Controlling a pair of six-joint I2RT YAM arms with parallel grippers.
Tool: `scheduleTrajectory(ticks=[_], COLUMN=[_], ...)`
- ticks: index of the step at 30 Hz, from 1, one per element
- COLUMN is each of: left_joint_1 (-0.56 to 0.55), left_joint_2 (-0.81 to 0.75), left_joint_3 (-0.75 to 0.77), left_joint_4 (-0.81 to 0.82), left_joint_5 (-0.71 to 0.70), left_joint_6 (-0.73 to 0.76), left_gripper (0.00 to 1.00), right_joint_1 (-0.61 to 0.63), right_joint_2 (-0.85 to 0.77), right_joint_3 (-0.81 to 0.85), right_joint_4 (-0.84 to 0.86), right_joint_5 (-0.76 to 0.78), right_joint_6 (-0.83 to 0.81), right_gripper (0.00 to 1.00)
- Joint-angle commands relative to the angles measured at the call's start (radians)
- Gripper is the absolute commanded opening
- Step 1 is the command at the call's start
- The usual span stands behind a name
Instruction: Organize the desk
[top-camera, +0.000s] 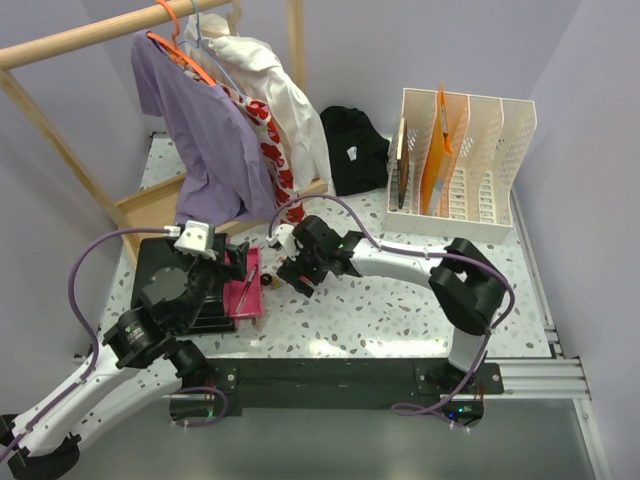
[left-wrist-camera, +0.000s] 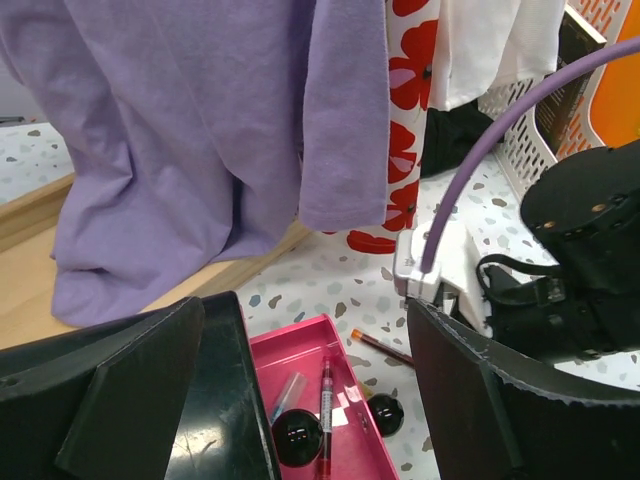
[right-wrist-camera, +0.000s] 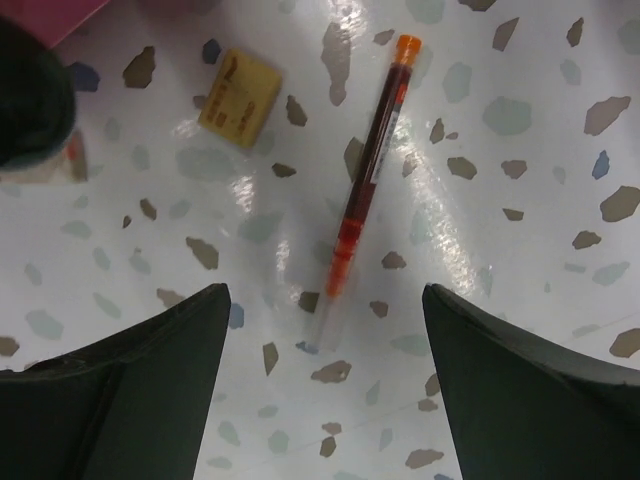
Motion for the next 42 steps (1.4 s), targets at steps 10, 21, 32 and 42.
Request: scheduleTrajectory(ticks=[10,21,32,42], left_joint_1=[0.039,0.048,0.051,0.050], left_joint_2=[0.000,0.003,0.035,0.105], left_joint_3=[-0.003,-0.009,-0.011,-0.124], left_joint_4=[0.053,0.062,0.091,0.436], left_joint_5=[0.020,0.030,0.164,0.483], left_joint_6=[0.021,0.021,-0.054,-0.462], left_gripper=[0.88,0.88,0.93,0.93], right_joint_1=[0.006,0.009,-0.048,-0.283], right_joint_2=[0.129,0.117,-0.212,-0.526], right_joint_3=[0.093,0.047,-0.076,-0.169], right_joint_4=[0.020,-0.015,-0.107,-0.220], right_joint_5=[0.124,0.139,-0.119,-0.516], right_joint_6=[0.080,0.040,-0.240,-0.304], right_gripper=[0.49,0.08,0.00,0.00])
